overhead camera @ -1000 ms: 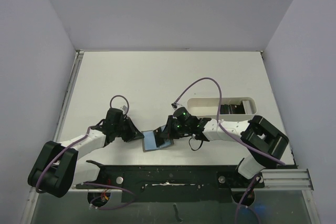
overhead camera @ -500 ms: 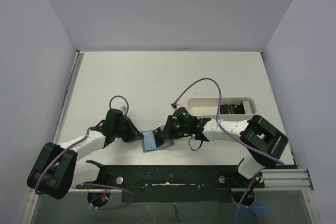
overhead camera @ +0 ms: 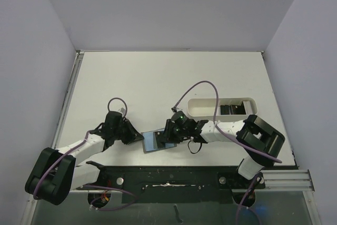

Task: Put the credit cards into the card holder
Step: Insert the credit card into the card holder, then pick up the credit card from the storage box.

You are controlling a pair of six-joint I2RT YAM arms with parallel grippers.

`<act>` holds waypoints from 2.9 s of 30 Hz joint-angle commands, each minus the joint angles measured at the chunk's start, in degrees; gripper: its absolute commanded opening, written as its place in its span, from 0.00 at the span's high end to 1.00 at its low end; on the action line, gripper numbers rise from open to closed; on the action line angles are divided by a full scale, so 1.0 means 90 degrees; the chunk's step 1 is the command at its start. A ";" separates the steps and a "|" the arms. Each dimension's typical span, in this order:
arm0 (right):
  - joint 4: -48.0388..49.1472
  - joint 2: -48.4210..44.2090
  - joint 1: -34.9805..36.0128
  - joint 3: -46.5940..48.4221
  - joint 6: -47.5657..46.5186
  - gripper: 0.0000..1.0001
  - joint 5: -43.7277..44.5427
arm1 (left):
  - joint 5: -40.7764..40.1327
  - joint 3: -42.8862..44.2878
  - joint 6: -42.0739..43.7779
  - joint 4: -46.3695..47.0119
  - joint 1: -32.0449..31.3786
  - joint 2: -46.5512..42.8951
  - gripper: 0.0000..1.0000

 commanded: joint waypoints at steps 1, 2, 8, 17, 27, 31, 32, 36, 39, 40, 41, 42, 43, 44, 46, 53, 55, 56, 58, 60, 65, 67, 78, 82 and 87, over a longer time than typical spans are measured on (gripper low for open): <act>-0.0562 -0.0124 0.0129 0.0294 -0.0167 0.71 0.0507 | -0.0246 -0.0051 0.0004 -0.0011 -0.0014 -0.0149 1.00; -0.0634 -0.0105 0.0166 0.0357 -0.0213 0.70 0.0560 | -0.0246 -0.0052 0.0004 -0.0012 -0.0014 -0.0157 1.00; -0.0872 0.0196 0.0291 0.0821 -0.0601 0.65 0.0611 | -0.0137 -0.0088 0.0021 0.0105 -0.0014 -0.0177 1.00; -0.1307 0.0485 0.0413 0.1375 -0.1283 0.62 0.0629 | 0.0000 -0.0038 0.0070 0.0164 -0.0014 -0.0191 1.00; -0.1325 0.0617 0.0501 0.1682 -0.1520 0.61 0.0458 | -0.0006 0.0004 0.0101 0.0125 -0.0014 -0.0237 1.00; -0.1021 0.0667 0.0487 0.1638 -0.1540 0.61 0.0167 | -0.0007 0.0032 0.0096 0.0134 -0.0014 -0.0216 1.00; -0.1049 0.0699 0.0486 0.1674 -0.1546 0.61 0.0147 | 0.0002 0.0044 0.0087 0.0135 -0.0014 -0.0203 1.00; -0.1007 0.0719 0.0452 0.1687 -0.1577 0.64 0.0057 | -0.0033 0.0028 0.0041 0.0146 -0.0014 -0.0243 1.00; -0.0962 0.0738 0.0442 0.1671 -0.1578 0.65 -0.0001 | -0.0010 -0.0008 0.0004 0.0218 -0.0014 -0.0317 1.00; -0.0925 0.0728 0.0443 0.1653 -0.1579 0.65 -0.0033 | 0.0002 -0.0009 -0.0001 0.0246 -0.0014 -0.0340 1.00; -0.0877 0.0728 0.0436 0.1628 -0.1580 0.65 -0.0064 | 0.0010 -0.0009 -0.0013 0.0251 -0.0014 -0.0367 1.00; -0.0835 0.0723 0.0432 0.1611 -0.1584 0.65 -0.0113 | 0.0008 -0.0006 -0.0034 0.0252 -0.0014 -0.0383 1.00; -0.0826 0.0715 0.0426 0.1599 -0.1588 0.66 -0.0124 | 0.0000 -0.0011 -0.0040 0.0259 -0.0014 -0.0400 1.00; -0.0820 0.0719 0.0420 0.1596 -0.1602 0.66 -0.0125 | 0.0005 -0.0013 -0.0052 0.0269 -0.0016 -0.0410 1.00; -0.0780 0.0725 0.0412 0.1584 -0.1639 0.69 -0.0153 | 0.0030 -0.0038 -0.0079 0.0315 -0.0014 -0.0425 1.00; -0.0219 0.0766 0.0278 0.1288 -0.1456 0.63 -0.0332 | 0.0102 -0.0236 -0.0196 0.0468 -0.0014 -0.0520 1.00; -0.0263 0.0686 0.0271 0.1239 -0.1443 0.63 -0.0262 | 0.0069 -0.0292 -0.0234 0.0518 -0.0014 -0.0549 1.00; -0.0385 0.0647 0.0252 0.1250 -0.1458 0.63 -0.0191 | 0.0067 -0.0296 -0.0245 0.0529 -0.0014 -0.0536 1.00; -0.0785 0.0528 0.0218 0.1293 -0.1516 0.64 0.0040 | 0.0065 -0.0250 -0.0196 0.0518 -0.0014 -0.0477 1.00; -0.1035 0.0355 0.0145 0.1264 -0.1609 0.63 0.0184 | 0.0066 -0.0179 -0.0131 0.0492 -0.0014 -0.0407 1.00; -0.1169 -0.0200 -0.0088 0.1130 -0.1799 0.43 0.0251 | 0.0268 -0.0129 -0.0021 0.0695 -0.0014 -0.0354 1.00; -0.1151 -0.0367 -0.0188 0.1070 -0.1784 0.44 0.0231 | 0.0281 -0.0125 -0.0002 0.0715 -0.0014 -0.0392 1.00; -0.2175 -0.1348 -0.1081 0.1276 -0.2345 0.44 0.0720 | 0.0339 0.0250 0.0446 0.0326 -0.0013 -0.0328 1.00; -0.2952 -0.1755 -0.1528 0.1416 -0.2509 0.44 0.1275 | 0.0532 0.0410 0.0616 0.0223 -0.0014 -0.0225 1.00; -0.4107 -0.2017 -0.2259 0.1780 -0.2884 0.46 0.2199 | 0.0686 0.0463 0.0655 0.0193 -0.0005 -0.0186 1.00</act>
